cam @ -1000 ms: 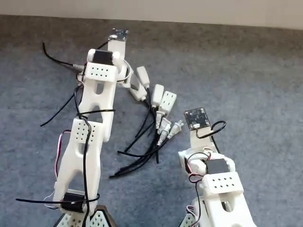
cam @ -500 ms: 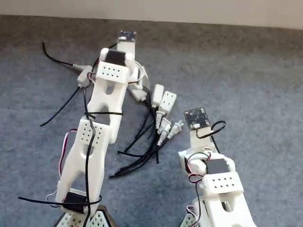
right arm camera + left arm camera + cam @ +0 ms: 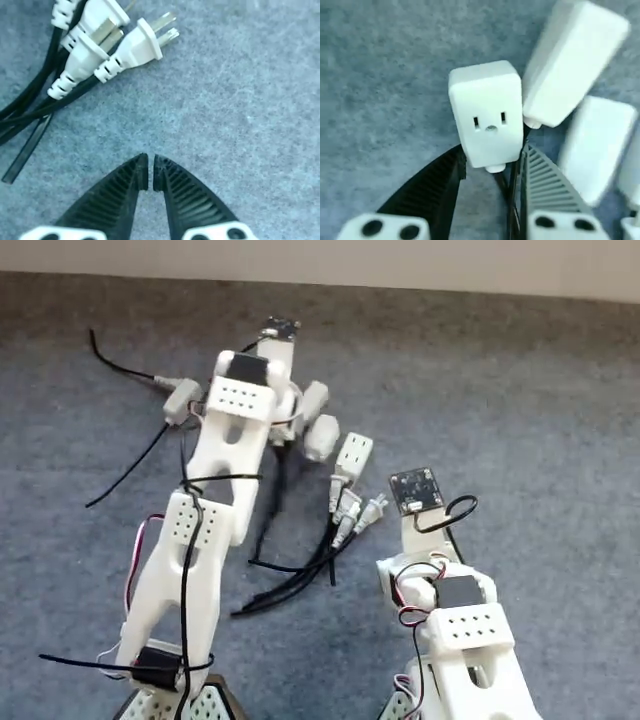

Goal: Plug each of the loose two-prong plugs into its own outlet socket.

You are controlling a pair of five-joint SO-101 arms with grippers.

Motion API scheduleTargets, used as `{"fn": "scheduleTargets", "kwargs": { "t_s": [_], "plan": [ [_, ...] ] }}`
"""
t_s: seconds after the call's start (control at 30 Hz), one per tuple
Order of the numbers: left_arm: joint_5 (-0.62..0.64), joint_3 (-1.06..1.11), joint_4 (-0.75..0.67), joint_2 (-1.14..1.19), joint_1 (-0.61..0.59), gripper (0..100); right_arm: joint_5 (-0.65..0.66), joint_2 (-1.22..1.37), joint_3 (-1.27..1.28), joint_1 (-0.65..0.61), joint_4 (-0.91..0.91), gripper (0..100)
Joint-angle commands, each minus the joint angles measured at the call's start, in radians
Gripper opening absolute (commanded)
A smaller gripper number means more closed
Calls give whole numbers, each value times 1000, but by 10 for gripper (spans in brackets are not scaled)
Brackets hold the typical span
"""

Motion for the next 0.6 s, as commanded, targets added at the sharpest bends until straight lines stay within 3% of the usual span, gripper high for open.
{"fn": "scheduleTargets", "kwargs": {
  "t_s": [0.0, 0.13, 0.43, 0.57],
  "plan": [
    [-138, -53, 37, -45, -77, 109, 6, -21, -5, 12, -13, 33],
    [-351, -59, 44, -124, -88, 109, 6, -19, -5, 8, -13, 33],
    [-681, -56, 44, -317, -113, 109, 6, -18, -5, 8, -13, 33],
    [-723, 22, 44, -320, -134, 113, 8, -18, -5, 8, -13, 33]
  ]
}}
